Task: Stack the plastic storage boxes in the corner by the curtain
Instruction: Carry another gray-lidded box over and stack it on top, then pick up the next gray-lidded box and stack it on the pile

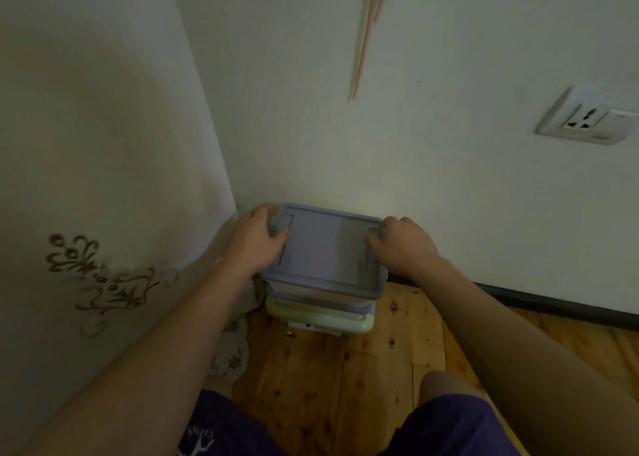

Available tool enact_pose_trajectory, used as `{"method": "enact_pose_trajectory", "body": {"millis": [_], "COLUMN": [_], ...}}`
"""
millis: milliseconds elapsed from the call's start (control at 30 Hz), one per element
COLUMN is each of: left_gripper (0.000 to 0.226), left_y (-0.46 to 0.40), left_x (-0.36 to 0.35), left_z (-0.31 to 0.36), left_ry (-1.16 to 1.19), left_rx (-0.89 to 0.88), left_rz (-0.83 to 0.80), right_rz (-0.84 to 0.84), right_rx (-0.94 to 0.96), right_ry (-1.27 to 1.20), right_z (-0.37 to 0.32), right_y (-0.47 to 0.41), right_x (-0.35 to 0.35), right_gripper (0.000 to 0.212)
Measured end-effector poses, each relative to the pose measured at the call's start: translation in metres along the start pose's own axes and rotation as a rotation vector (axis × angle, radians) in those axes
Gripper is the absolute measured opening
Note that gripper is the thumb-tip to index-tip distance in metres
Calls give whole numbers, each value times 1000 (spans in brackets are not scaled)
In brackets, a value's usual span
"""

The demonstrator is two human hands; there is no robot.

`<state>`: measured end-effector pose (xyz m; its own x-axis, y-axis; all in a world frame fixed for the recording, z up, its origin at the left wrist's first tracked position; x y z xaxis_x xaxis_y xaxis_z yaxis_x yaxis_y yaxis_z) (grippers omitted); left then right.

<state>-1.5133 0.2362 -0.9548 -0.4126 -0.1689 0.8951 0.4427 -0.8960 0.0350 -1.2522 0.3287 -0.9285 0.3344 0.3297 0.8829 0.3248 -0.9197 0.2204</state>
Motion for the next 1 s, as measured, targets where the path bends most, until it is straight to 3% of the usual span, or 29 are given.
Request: {"method": "enact_pose_trajectory", "body": {"millis": [367,1000], "left_gripper": [61,66], "left_y": [20,84], "left_x": [83,423], "left_z": [55,212], "left_ry": [268,492], "left_rx": [51,152], "left_rz": [134,197], "right_rz": [124,150], "right_rx": [142,216], "right_ry": [-186,-287], "right_z": [-62,-230], "right_y": [24,127], "right_x": [85,397], "right_gripper": [63,81]}}
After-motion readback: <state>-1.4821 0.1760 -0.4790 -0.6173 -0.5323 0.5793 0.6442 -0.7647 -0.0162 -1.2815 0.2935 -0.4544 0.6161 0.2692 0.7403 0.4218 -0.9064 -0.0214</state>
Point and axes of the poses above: each hand's wrist, its own y-axis away from the middle knuckle, its own x-axis out of the back of the hand, z = x × y, the point moved 4 cm from there along -y, towards the middle knuckle, and after that the axes turned 10 degrees about -y, right-handed, at the moved point
